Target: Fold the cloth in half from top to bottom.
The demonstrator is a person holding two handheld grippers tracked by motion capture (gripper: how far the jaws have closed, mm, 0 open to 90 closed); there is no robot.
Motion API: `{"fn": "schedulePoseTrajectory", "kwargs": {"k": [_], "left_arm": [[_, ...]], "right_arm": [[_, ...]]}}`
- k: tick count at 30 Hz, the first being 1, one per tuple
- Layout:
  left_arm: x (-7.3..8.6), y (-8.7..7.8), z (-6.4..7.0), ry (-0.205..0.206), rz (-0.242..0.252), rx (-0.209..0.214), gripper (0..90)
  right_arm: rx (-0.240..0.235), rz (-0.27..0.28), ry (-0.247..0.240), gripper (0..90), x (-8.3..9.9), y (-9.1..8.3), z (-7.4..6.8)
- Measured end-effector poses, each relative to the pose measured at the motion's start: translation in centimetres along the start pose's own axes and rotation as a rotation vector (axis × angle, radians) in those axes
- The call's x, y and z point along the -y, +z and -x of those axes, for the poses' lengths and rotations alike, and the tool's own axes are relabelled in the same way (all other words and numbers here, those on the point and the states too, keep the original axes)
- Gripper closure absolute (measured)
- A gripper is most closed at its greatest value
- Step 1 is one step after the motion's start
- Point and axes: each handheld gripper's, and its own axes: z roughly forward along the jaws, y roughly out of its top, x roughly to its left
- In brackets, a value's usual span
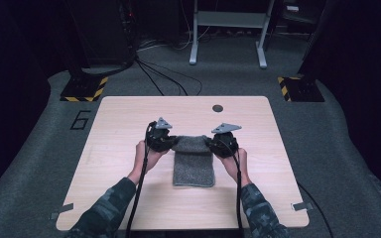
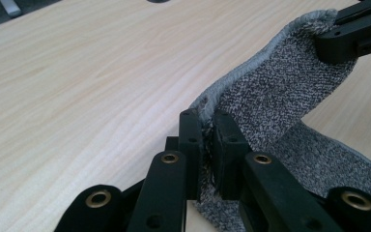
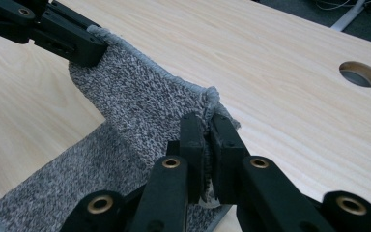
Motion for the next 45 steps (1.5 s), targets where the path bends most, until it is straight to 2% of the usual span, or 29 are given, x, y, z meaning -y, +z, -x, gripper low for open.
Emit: {"fn": "schedulePoseTrajectory", "kwargs": {"k": [22,25,36,45], "left_arm": [[2.0,0.2,1.8,0.0,-0.038,0.045,82.8],[2.2,0.2,2.0,-0.001,-0.041,0.049,82.7],[3.4,0.7,2.5,-0.019,-0.064,0.072,82.1],[4.0,1.0,2.9,-0.014,-0.083,0.085,81.5]], "right_arm": [[-0.019,-0.012,0.007,85.2,2.9,-0.9,-0.9],[-0.019,-0.011,-0.003,85.1,3.2,-1.0,-1.0],[-0.029,-0.034,0.007,84.7,4.3,-1.0,-1.4],[-0.04,-0.056,0.004,84.1,5.4,-1.0,-1.5]]}}
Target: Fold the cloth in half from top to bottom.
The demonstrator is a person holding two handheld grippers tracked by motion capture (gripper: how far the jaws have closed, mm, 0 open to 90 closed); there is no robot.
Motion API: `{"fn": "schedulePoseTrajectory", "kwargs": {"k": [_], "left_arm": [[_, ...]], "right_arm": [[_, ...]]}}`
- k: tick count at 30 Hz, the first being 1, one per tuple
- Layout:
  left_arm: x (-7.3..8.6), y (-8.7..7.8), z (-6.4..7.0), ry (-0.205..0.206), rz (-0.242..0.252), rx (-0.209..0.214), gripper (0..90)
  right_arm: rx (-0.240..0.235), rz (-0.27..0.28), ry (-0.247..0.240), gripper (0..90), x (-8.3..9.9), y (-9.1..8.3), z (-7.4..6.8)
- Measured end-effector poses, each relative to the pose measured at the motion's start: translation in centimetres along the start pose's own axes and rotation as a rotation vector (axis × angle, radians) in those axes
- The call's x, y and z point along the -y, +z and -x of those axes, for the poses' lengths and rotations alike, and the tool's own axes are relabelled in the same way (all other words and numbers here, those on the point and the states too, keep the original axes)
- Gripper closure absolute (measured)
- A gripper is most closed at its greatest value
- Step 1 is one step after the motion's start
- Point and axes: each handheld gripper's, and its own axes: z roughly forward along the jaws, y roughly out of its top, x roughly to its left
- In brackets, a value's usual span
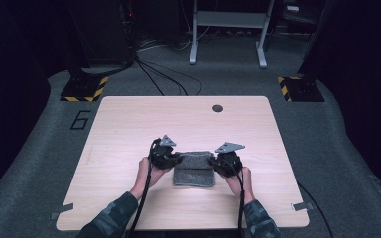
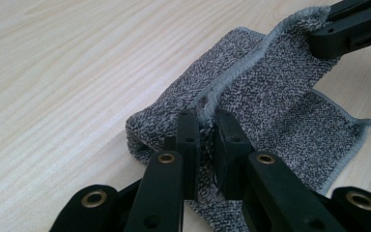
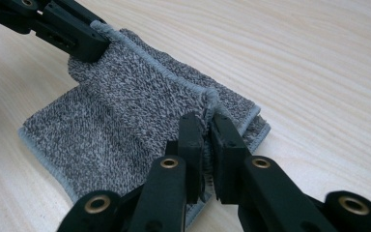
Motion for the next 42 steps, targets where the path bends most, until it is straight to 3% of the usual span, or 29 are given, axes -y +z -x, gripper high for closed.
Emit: {"fn": "schedulePoseTrajectory", "kwargs": {"k": [9,17,22,24,27,32,39,42], "left_arm": [[0.9,0.3,0.3,-0.015,-0.018,0.015,79.2],[1.4,0.1,0.3,-0.022,-0.03,0.035,74.1],[2.0,-0.6,0.4,-0.031,-0.045,0.063,61.9],[2.2,-1.1,0.5,-0.042,-0.045,0.067,53.6],[2.3,-2.1,0.4,-0.042,-0.037,0.055,43.9],[1.9,-3.7,0.0,-0.057,0.007,0.021,35.3],[0.7,-3.6,-1.3,-0.085,0.037,-0.018,28.7],[0.3,-2.7,-2.0,-0.103,0.025,-0.035,27.3]], "right_arm": [[-0.008,-0.022,-0.012,82.9,0.8,0.1,-0.3],[-0.021,-0.038,0.005,79.7,1.4,-0.2,-0.5],[-0.035,-0.037,0.005,71.5,1.8,-0.9,-0.5],[-0.044,-0.036,0.02,63.9,1.9,-1.4,-0.5],[-0.06,-0.014,0.041,55.9,2.0,-2.3,-0.2],[-0.069,0.017,0.085,45.6,1.7,-3.6,0.3],[-0.037,0.048,0.124,39.2,0.3,-3.3,1.3],[-0.017,0.046,0.149,38.8,-0.4,-2.7,1.6]]}}
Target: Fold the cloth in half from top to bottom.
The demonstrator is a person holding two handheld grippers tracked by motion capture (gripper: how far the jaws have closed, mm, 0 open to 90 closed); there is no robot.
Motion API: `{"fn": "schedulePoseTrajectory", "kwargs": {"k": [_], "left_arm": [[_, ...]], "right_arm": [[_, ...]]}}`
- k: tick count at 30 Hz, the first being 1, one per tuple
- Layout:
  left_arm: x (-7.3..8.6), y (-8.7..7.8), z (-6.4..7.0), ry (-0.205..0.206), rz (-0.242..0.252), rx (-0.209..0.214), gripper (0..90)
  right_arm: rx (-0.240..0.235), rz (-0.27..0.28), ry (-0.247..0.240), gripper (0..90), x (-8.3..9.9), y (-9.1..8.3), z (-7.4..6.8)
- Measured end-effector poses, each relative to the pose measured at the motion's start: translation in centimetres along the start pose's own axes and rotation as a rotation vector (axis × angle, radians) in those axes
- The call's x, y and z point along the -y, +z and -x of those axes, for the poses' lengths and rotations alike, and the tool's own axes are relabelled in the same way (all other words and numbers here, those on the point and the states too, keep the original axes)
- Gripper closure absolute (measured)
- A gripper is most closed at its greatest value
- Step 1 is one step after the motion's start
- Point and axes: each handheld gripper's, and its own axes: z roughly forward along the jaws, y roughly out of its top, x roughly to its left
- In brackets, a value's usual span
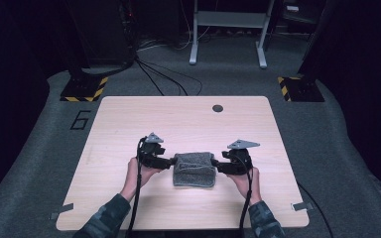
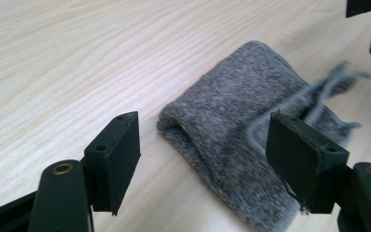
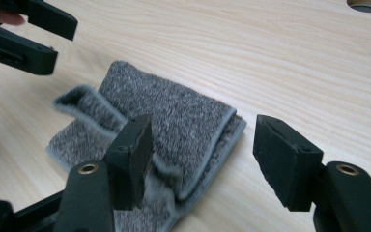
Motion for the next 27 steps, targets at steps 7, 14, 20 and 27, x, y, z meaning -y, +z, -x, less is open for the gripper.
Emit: {"fn": "schedulePoseTrajectory", "kwargs": {"k": [7,14,20,27], "left_arm": [[0.2,1.7,0.4,0.018,-0.06,-0.027,25.5],[2.4,1.8,3.2,0.132,-0.122,-0.057,23.3],[4.0,2.7,3.7,0.165,-0.182,-0.081,22.1],[4.4,3.0,3.6,0.174,-0.182,-0.086,21.0]], "right_arm": [[0.03,-0.088,-0.014,37.0,-0.1,2.3,0.0],[0.043,-0.156,-0.083,36.1,2.4,2.9,-1.7],[0.061,-0.193,-0.099,34.7,3.8,3.3,-2.0],[0.071,-0.193,-0.121,34.1,4.8,3.4,-2.1]]}}
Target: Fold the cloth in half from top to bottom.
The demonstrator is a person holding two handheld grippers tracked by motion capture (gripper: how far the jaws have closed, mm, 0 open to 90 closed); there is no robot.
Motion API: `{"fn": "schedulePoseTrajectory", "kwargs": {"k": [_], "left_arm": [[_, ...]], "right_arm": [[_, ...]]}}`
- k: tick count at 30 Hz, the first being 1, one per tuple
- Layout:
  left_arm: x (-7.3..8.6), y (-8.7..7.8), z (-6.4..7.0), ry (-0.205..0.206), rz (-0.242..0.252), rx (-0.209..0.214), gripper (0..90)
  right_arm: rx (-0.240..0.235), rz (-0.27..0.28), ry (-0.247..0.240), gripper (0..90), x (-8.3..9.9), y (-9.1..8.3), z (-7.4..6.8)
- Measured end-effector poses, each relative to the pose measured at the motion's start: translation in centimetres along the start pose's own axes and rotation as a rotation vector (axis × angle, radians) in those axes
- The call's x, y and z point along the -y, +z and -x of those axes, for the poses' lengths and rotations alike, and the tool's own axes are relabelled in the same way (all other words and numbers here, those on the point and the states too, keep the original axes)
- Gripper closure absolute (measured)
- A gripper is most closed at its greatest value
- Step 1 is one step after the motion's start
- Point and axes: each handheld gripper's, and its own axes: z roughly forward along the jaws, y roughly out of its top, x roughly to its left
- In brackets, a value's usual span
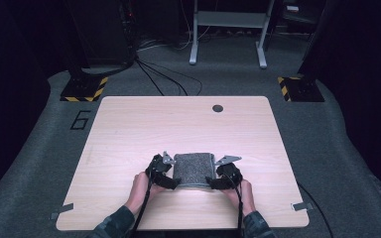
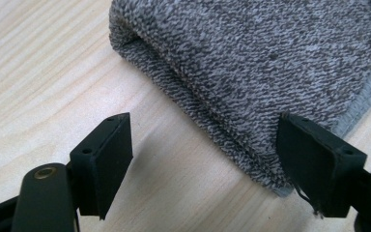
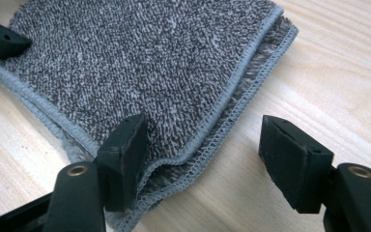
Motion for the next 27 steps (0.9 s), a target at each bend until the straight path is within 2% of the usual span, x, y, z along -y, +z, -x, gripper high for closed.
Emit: {"fn": "schedulePoseTrajectory", "kwargs": {"k": [2,4,6,7,8,11,14,15,19,20,25,27], "left_arm": [[-0.1,-0.2,-0.2,-0.012,0.009,0.018,21.0],[-0.4,-0.7,-0.8,-0.042,0.027,0.029,19.6],[-0.8,-1.2,-1.6,-0.069,0.054,0.034,19.0],[-1.4,-1.6,-2.1,-0.08,0.067,0.021,18.9],[-1.7,-1.7,-2.4,-0.086,0.082,0.01,18.5],[-3.3,-1.1,-3.4,-0.103,0.105,-0.036,18.4],[-4.0,0.4,-4.6,-0.13,0.086,-0.066,18.3],[-4.0,0.9,-4.9,-0.14,0.077,-0.078,18.4],[-3.7,2.3,-5.5,-0.166,0.039,-0.082,18.3],[-3.5,2.5,-5.5,-0.171,0.039,-0.095,18.2],[-3.2,3.0,-5.7,-0.187,0.033,-0.089,17.4],[-3.2,2.9,-5.7,-0.196,0.045,-0.101,15.9]], "right_arm": [[-0.004,-0.008,-0.009,33.3,-0.1,-0.1,0.0],[-0.013,-0.006,-0.002,31.5,-0.5,-0.4,0.4],[-0.015,0.021,0.024,30.9,-1.1,-0.8,1.0],[-0.012,0.029,0.015,30.6,-1.3,-1.0,1.3],[-0.012,0.042,0.045,30.1,-1.9,-1.2,1.6],[0.001,0.068,0.077,28.5,-3.1,-0.9,2.5],[0.008,0.082,0.101,28.0,-4.1,0.4,3.5],[0.015,0.075,0.116,27.9,-4.3,0.9,3.6],[0.054,0.033,0.118,28.1,-4.4,2.5,4.2],[0.056,0.023,0.132,28.1,-4.4,2.8,4.2],[0.066,0.018,0.132,26.9,-4.1,3.7,4.8],[0.06,0.024,0.132,26.6,-4.2,3.8,4.9]]}}
